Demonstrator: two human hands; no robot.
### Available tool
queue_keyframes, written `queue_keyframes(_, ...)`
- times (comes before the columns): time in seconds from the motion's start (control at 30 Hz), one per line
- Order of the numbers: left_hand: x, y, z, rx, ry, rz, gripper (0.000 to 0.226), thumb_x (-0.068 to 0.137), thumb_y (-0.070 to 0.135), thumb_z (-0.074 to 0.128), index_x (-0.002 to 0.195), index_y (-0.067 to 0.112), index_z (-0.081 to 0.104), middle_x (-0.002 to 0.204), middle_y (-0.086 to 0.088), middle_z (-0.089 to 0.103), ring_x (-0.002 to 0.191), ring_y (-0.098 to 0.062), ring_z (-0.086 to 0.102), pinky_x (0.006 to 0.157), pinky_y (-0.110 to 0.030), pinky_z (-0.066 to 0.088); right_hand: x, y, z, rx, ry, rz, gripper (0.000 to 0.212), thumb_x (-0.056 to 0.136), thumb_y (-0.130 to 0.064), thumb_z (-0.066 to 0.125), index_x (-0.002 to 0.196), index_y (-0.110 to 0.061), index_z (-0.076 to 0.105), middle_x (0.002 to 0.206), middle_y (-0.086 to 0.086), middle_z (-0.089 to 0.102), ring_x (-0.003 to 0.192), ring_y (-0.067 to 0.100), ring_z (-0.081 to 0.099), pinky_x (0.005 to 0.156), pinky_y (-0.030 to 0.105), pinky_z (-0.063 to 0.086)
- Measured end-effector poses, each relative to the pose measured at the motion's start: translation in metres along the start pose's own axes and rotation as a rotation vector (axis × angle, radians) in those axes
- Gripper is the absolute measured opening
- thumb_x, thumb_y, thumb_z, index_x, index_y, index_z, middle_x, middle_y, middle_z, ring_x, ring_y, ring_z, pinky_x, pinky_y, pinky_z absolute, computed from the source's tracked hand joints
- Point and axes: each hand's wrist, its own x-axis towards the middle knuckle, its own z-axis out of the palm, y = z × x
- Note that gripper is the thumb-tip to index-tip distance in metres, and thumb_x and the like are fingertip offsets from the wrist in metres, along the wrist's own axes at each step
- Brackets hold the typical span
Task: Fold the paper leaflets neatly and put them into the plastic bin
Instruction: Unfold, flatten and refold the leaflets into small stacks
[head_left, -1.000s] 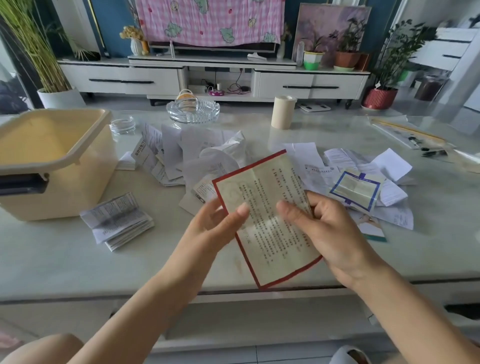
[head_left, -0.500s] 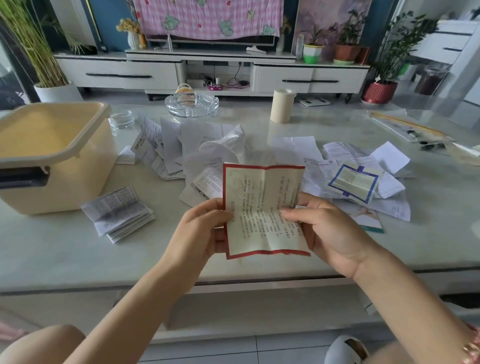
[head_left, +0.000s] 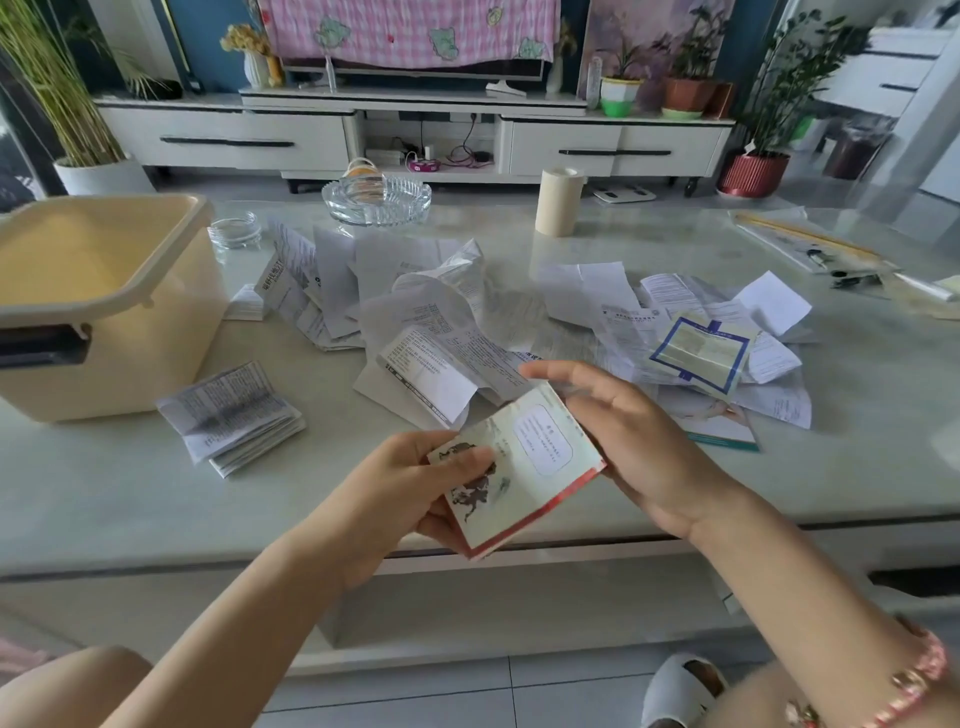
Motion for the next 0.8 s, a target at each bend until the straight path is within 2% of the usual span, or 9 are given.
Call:
queue_keyframes(0.03, 0.000, 0.000, 0.000, 0.006, 0.044, 0.027, 0.019, 0.085, 0.017, 0.057, 0.093, 0.002, 0.064, 0.071, -0.013, 0.070, 0.058, -0.021, 0.066, 0.047, -0.026, 0.054, 0.001, 0.000, -0.001, 0.056, 0.009, 0.043, 0.022, 0.096, -0.022, 0.044, 0.102, -0.021, 0.066, 0.089, 0.003, 0.069, 0.073, 0.011, 0.062, 0.053, 0.016, 0.046)
queue_keyframes(0.1, 0.000, 0.000, 0.000, -0.013, 0.112, 0.065, 0.017, 0.092, 0.014, 0.052, 0.096, 0.003, 0.064, 0.071, -0.013, 0.071, 0.059, -0.023, 0.068, 0.046, -0.024, 0.052, 0.001, -0.001, -0.002, 0.073, -0.042, 0.100, 0.035, 0.087, -0.037, 0.050, 0.106, -0.011, 0.063, 0.094, 0.016, 0.069, 0.075, 0.021, 0.065, 0.054, 0.024, 0.053)
queue_keyframes(0.23, 0.003, 0.000, 0.002, -0.106, 0.183, 0.105, 0.023, 0.095, 0.020, 0.047, 0.096, 0.003, 0.063, 0.070, -0.014, 0.071, 0.059, -0.025, 0.069, 0.046, -0.026, 0.053, 0.000, 0.007, 0.016, -0.032, 0.073, 0.010, 0.023, 0.078, -0.002, 0.070, 0.098, -0.009, 0.060, 0.089, 0.009, 0.070, 0.071, 0.016, 0.068, 0.058, 0.025, 0.055)
queue_keyframes(0.37, 0.004, 0.000, 0.004, -0.263, 0.144, 0.062, 0.048, 0.100, 0.035, 0.030, 0.091, 0.002, 0.063, 0.077, -0.021, 0.071, 0.063, -0.030, 0.070, 0.047, -0.028, 0.055, 0.006, 0.024, 0.032, -0.194, 0.328, -0.259, 0.025, 0.077, 0.007, 0.066, 0.073, -0.017, 0.060, 0.069, -0.004, 0.065, 0.060, 0.005, 0.058, 0.057, 0.019, 0.048)
queue_keyframes(0.47, 0.004, 0.003, 0.001, -0.362, 0.054, 0.001, 0.066, 0.096, 0.050, 0.020, 0.092, 0.002, 0.065, 0.081, -0.023, 0.071, 0.066, -0.030, 0.070, 0.050, -0.026, 0.056, 0.011, 0.029, 0.035, -0.406, 0.367, -0.549, 0.025, 0.072, 0.014, 0.064, 0.073, -0.011, 0.066, 0.078, -0.005, 0.064, 0.072, 0.002, 0.059, 0.067, 0.010, 0.043)
queue_keyframes(0.6, 0.005, 0.002, 0.000, -0.346, 0.158, 0.071, 0.043, 0.099, 0.033, 0.034, 0.090, 0.003, 0.063, 0.071, -0.014, 0.071, 0.058, -0.023, 0.069, 0.045, -0.023, 0.053, 0.016, 0.031, 0.038, -0.695, 0.327, -0.811, 0.020, 0.077, 0.003, 0.054, 0.080, -0.006, 0.071, 0.091, 0.005, 0.063, 0.088, 0.013, 0.057, 0.080, 0.017, 0.044)
queue_keyframes(0.67, 0.007, -0.002, 0.000, -0.253, 0.304, 0.168, 0.033, 0.100, 0.025, 0.038, 0.087, 0.005, 0.061, 0.062, -0.006, 0.068, 0.051, -0.015, 0.065, 0.042, -0.022, 0.051, 0.017, 0.030, 0.042, -0.655, 0.252, -0.726, 0.031, 0.076, 0.001, 0.044, 0.082, -0.009, 0.073, 0.095, 0.003, 0.062, 0.091, 0.012, 0.055, 0.082, 0.015, 0.043)
queue_keyframes(0.73, 0.010, -0.007, -0.003, -0.080, 0.478, 0.299, 0.029, 0.099, 0.021, 0.040, 0.082, 0.009, 0.060, 0.059, -0.002, 0.061, 0.046, -0.007, 0.058, 0.040, -0.022, 0.049, 0.016, 0.021, 0.046, -0.314, 0.193, -0.446, 0.034, 0.072, -0.002, 0.041, 0.083, -0.015, 0.071, 0.097, 0.001, 0.062, 0.088, 0.008, 0.057, 0.077, 0.014, 0.044)
queue_keyframes(0.8, 0.013, -0.011, -0.004, 0.086, 0.570, 0.429, 0.029, 0.099, 0.021, 0.040, 0.080, 0.008, 0.058, 0.059, 0.001, 0.060, 0.045, -0.008, 0.055, 0.040, -0.023, 0.048, 0.018, 0.015, 0.048, 0.001, 0.152, -0.216, 0.023, 0.077, -0.015, 0.047, 0.092, -0.020, 0.064, 0.092, 0.001, 0.063, 0.078, 0.009, 0.060, 0.066, 0.020, 0.049)
